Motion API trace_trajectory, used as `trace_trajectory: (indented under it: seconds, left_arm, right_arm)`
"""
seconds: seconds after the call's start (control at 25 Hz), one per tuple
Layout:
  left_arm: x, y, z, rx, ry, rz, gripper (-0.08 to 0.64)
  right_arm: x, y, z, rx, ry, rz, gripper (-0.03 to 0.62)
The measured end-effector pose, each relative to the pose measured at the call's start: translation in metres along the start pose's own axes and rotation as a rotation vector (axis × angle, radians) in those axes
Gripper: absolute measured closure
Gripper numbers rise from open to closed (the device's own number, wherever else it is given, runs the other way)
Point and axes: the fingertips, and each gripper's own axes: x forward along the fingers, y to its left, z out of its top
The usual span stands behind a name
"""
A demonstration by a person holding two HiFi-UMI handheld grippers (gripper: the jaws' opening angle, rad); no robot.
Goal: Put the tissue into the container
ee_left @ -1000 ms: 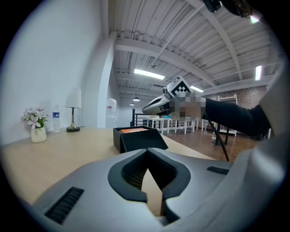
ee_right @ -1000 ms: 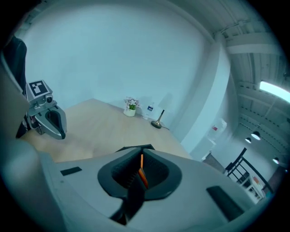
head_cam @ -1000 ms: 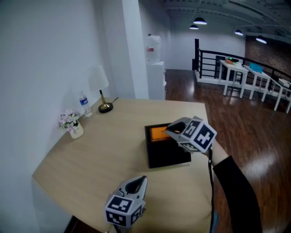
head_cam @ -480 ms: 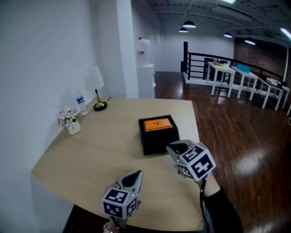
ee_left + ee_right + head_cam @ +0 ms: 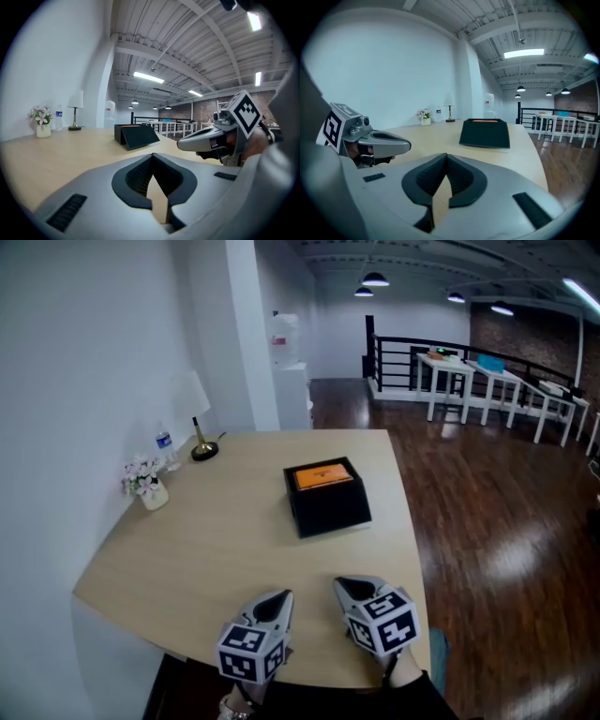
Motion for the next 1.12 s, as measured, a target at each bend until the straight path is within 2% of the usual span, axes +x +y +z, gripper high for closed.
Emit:
trace_trajectory:
  seconds: [0.2,0.48,0.76,1.12]
  left_arm:
    - [0.002,0.01,-0.013,-0.018,0.017,0.017,0.554]
    - [0.018,0.01,-0.018,-0.022,0.027,0.029,0.555]
    - [0.019,0.013,-0.018,-0.051,0.013,0.029,0.555]
    - [0.017,0.011,-0.017,-0.052,0.008,0.024,0.557]
  right_arm:
    - [0.009,-0.004,-0.017,0.044,-0.016,-0.021,0.586]
    - [0.014,-0.015,-0.027,0.055,-0.012,-0.043,0.588]
    - [0.013,-0.016,-0.027,0.024,-0.009,-0.064,0.589]
    - [0.013,-0.015,-0.028,0.021,0.006,-0.069,0.589]
